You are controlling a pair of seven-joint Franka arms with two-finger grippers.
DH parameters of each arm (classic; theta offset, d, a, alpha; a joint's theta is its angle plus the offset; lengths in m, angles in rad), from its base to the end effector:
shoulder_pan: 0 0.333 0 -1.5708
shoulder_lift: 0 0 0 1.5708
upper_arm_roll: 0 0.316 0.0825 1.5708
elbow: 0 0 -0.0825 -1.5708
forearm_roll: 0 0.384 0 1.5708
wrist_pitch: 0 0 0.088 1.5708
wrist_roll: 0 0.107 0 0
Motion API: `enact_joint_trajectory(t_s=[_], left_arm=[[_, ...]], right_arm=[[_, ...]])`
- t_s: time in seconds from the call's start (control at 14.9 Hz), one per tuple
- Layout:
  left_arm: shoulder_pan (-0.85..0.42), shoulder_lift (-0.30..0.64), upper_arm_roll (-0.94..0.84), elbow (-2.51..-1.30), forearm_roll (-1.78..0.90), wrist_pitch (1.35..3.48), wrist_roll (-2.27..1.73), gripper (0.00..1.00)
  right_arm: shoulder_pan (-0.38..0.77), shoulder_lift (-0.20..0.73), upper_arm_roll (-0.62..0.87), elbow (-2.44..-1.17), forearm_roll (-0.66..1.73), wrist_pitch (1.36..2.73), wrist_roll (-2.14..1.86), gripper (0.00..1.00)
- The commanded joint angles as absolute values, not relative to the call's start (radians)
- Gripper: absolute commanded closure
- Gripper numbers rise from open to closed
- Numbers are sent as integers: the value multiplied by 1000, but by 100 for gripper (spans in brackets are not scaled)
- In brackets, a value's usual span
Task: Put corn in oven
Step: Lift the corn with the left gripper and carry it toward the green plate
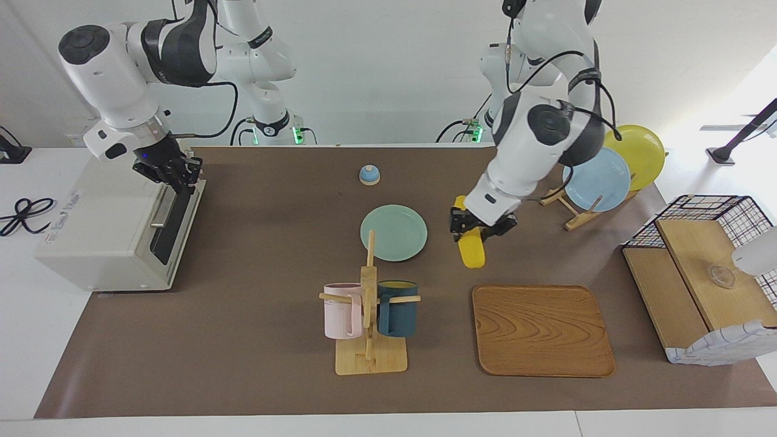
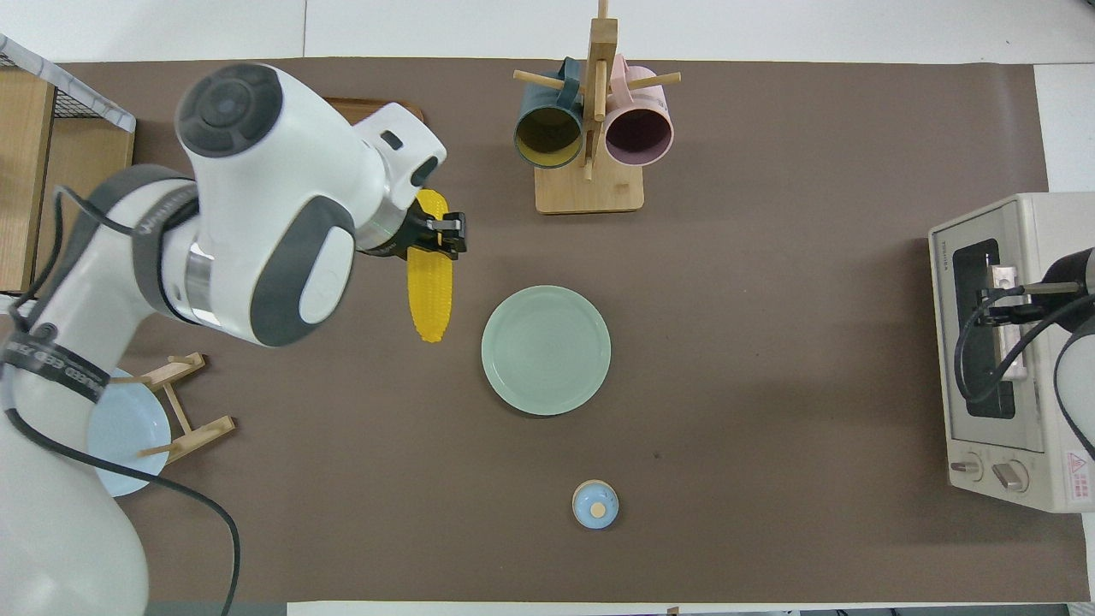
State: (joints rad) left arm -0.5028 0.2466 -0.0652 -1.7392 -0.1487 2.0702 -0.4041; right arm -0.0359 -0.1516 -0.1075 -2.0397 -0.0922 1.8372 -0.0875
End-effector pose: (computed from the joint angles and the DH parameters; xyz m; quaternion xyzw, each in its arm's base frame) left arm 0.5359 -0.3475 0.4417 0.9952 -0.0475 0.0024 0.0856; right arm 0.5005 -0.0819 0.5048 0.9989 -0.0138 -0.0297 0.0328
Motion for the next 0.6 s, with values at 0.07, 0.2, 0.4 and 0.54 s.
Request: enact_joint_trajectory(t_s=[0.07,0.2,0.4,0.54], left_arm=[[-626,173,-46,-1985,-161,2302,-471,100],[-661,210,-45,-2006,-161,2380,-489,100],[-699,305,-43,-2000,-161,2494,-514,100],[-706,324,-43,-2002,-161,2522,-515,100]], right_arm=[[-89,-180,-107,-2144,-113,1937,-156,100],[-116,-161,-107,-2141,-141,1951,-234,100],[-120,-158,-107,-2145,-190,1980,-245,100],[-121,-146,-107,-2151,-190,1986,-242,100]])
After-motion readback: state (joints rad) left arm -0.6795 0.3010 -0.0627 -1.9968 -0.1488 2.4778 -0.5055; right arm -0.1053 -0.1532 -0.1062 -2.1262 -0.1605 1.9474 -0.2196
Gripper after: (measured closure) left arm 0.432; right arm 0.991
